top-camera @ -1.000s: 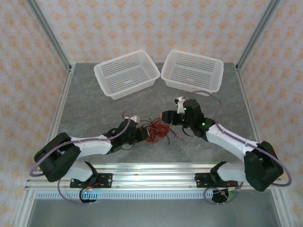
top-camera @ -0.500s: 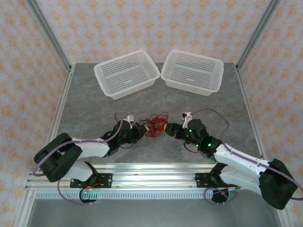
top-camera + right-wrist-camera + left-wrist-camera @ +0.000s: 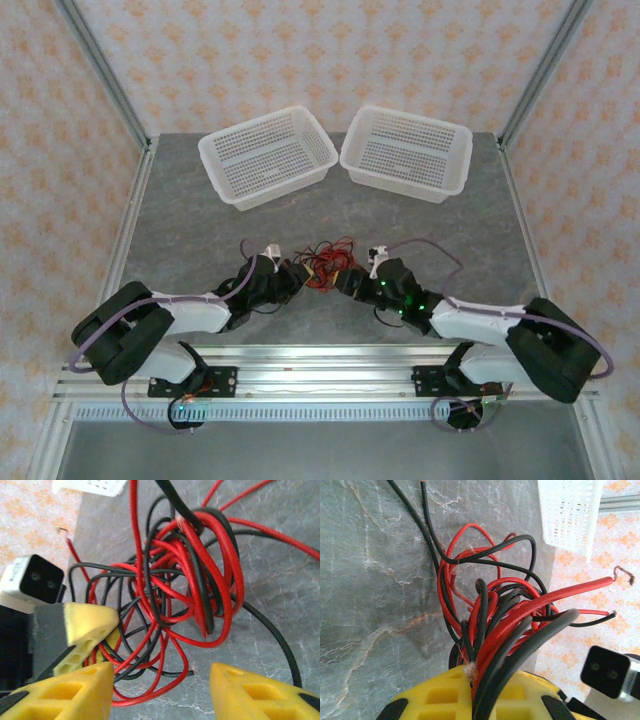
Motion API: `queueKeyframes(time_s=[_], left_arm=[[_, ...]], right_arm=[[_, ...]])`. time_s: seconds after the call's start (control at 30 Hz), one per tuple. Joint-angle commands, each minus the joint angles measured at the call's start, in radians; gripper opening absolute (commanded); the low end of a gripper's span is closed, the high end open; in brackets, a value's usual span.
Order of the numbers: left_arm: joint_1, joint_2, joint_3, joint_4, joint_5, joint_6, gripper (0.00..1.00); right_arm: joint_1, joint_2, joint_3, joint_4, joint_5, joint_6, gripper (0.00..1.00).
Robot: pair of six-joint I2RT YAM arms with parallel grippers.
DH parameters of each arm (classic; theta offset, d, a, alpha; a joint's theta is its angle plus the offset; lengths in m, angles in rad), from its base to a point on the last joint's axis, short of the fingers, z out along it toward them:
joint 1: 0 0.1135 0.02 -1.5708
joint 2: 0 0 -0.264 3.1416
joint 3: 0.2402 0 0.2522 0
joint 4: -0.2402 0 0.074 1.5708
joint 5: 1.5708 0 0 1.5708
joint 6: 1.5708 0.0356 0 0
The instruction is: Untangle the cables
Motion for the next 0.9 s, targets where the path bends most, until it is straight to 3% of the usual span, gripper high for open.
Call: queueKeyframes(time_s=[0.0,0.2,0.6,0.7,0.8,0.87], left_arm=[[0.009,-0.029,-0.008,0.067,-0.028,-0.014,0.00],[0.009,-0.031,-0.015,0.085,-0.023,-0.020,0.00],[0.007,-0.054,-0.058,0.144,-0.022,-0.052,0.00],[0.007,-0.071,-0.065,0.143,-0.028,-0.054,0.00],[0.007,-0.094,-0.067,0.122,-0.036,-0.044,0.00],[0.007,-0.112,-0.060,0.084,-0.042,-0.022,0.00]], right_arm=[[0.013,0.034,0.022,0.085,0.079,0.067,0.53],[0.013,0.098,0.004,0.166,0.164,0.115,0.53],[0.014,0.284,0.052,0.355,0.163,0.083,0.44],[0.013,0.304,0.072,0.368,0.162,0.046,0.30],[0.014,0.307,0.076,0.384,0.168,0.015,0.02],[0.013,0.286,0.076,0.359,0.180,-0.018,0.00]])
